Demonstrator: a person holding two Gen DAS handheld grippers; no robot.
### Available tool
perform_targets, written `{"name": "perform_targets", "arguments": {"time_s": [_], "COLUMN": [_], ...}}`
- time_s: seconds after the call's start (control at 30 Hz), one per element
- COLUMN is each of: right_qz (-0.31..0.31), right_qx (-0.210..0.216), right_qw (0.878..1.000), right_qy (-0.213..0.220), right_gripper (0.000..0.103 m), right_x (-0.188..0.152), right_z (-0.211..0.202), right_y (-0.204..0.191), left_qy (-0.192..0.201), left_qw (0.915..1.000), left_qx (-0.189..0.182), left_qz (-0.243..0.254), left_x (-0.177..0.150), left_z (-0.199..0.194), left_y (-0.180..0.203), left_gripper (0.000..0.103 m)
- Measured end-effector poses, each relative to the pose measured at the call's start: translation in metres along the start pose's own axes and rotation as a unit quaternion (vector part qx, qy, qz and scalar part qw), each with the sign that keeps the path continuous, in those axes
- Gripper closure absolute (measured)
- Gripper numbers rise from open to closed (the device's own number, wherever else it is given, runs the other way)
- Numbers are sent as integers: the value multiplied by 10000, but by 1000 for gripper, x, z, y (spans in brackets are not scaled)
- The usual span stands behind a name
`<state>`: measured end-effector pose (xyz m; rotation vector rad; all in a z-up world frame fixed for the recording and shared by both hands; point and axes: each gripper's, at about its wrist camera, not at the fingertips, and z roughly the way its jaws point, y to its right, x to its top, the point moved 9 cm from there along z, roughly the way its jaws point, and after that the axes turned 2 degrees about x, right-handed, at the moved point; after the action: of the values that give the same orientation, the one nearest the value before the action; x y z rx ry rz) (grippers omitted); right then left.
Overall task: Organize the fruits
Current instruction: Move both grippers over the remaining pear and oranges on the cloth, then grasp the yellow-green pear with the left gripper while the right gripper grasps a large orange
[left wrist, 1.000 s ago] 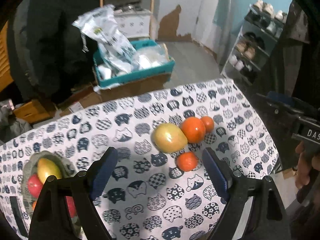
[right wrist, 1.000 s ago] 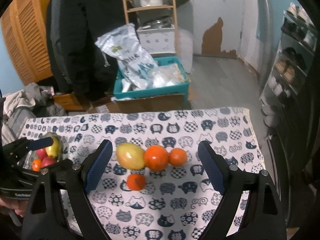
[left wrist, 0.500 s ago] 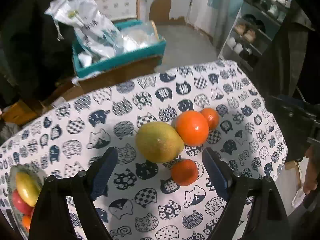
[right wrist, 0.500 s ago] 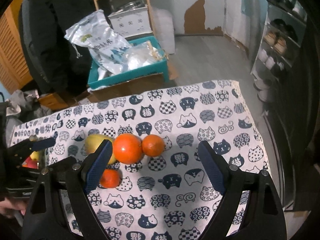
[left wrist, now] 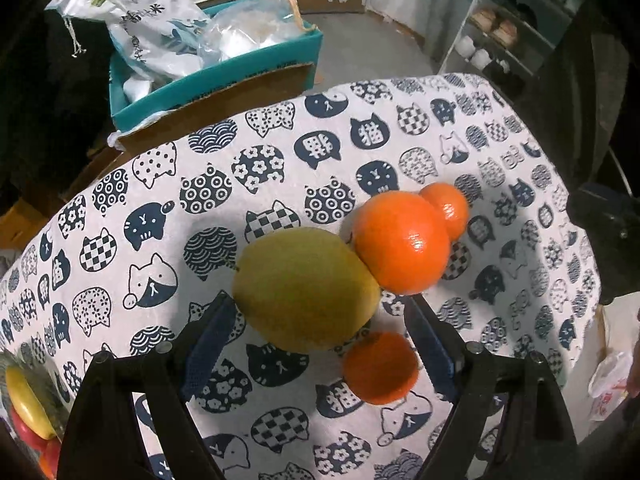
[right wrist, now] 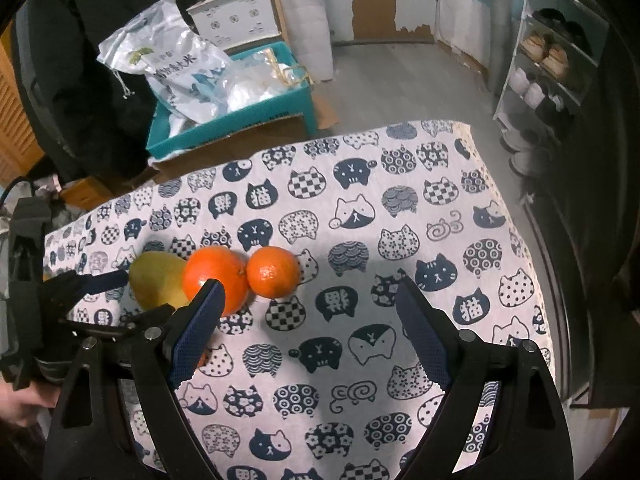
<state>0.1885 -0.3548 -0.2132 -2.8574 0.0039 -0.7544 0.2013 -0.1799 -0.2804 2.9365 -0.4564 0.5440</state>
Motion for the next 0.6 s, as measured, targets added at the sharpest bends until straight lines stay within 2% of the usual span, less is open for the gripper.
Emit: {"name": "perform_targets", "arguments": {"time_s": [0.3,0.6], "right_qz": [30,80], "right_qx": [-33,39], "right_qw": [9998,9993], "right_qy": [-170,-367], "right_gripper": [16,16], "right_x": [-6,-9], "right_z": [14,37], "right_y": [5,4], "left_qy": [-24,-36], "left_qw": [10000,9998], "left_qx": [0,-180], "left_qz": [65,19], "left_x": [5,4], "left_z": [20,31], "left_y": [-2,-3], "left_gripper": [15,19]}}
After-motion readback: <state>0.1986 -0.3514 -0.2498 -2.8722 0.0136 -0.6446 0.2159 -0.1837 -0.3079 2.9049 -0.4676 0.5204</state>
